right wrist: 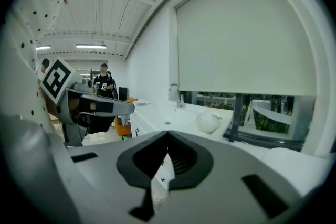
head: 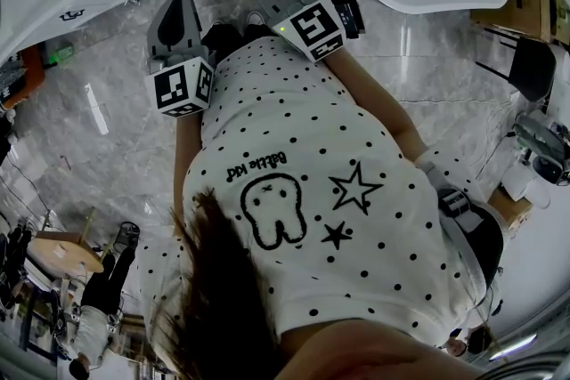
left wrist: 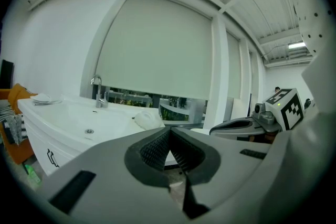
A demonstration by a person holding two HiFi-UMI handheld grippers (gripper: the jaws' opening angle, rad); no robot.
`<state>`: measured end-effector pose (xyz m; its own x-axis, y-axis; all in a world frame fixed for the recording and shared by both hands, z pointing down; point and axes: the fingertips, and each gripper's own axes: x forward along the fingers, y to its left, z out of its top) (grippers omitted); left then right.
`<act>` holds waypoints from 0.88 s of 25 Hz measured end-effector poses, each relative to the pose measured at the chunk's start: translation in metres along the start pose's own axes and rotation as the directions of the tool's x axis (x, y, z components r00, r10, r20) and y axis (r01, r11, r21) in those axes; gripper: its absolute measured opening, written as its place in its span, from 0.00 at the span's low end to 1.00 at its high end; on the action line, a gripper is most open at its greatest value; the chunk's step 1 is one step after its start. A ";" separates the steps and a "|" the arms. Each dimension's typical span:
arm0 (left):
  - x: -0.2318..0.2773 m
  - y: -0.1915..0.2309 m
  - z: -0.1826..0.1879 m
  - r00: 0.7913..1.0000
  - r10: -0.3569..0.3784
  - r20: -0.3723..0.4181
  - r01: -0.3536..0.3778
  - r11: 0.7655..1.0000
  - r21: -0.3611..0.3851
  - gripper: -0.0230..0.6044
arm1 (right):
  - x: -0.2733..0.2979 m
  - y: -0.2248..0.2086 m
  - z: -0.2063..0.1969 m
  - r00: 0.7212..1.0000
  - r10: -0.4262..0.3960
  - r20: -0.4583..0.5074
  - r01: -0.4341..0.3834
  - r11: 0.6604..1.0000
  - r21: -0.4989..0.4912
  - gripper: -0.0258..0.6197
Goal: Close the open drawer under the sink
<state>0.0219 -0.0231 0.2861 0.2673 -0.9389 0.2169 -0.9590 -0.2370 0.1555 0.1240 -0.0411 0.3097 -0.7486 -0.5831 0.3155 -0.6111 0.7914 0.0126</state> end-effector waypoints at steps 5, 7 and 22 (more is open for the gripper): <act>0.001 0.002 -0.002 1.000 0.004 -0.002 -0.004 1.000 -0.003 0.04 | 0.002 0.002 -0.003 1.000 0.006 -0.012 -0.006 1.000 -0.004 0.06; 0.000 0.002 -0.003 1.000 0.004 -0.002 -0.004 1.000 -0.004 0.04 | 0.001 0.003 -0.005 1.000 0.004 -0.017 -0.004 1.000 -0.004 0.06; -0.004 -0.004 -0.003 1.000 -0.006 -0.005 0.006 1.000 -0.003 0.04 | -0.005 0.004 -0.007 1.000 -0.004 -0.022 0.004 1.000 -0.003 0.06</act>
<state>0.0251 -0.0181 0.2874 0.2732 -0.9363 0.2206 -0.9572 -0.2417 0.1595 0.1270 -0.0335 0.3144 -0.7401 -0.5823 0.3364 -0.6136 0.7894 0.0164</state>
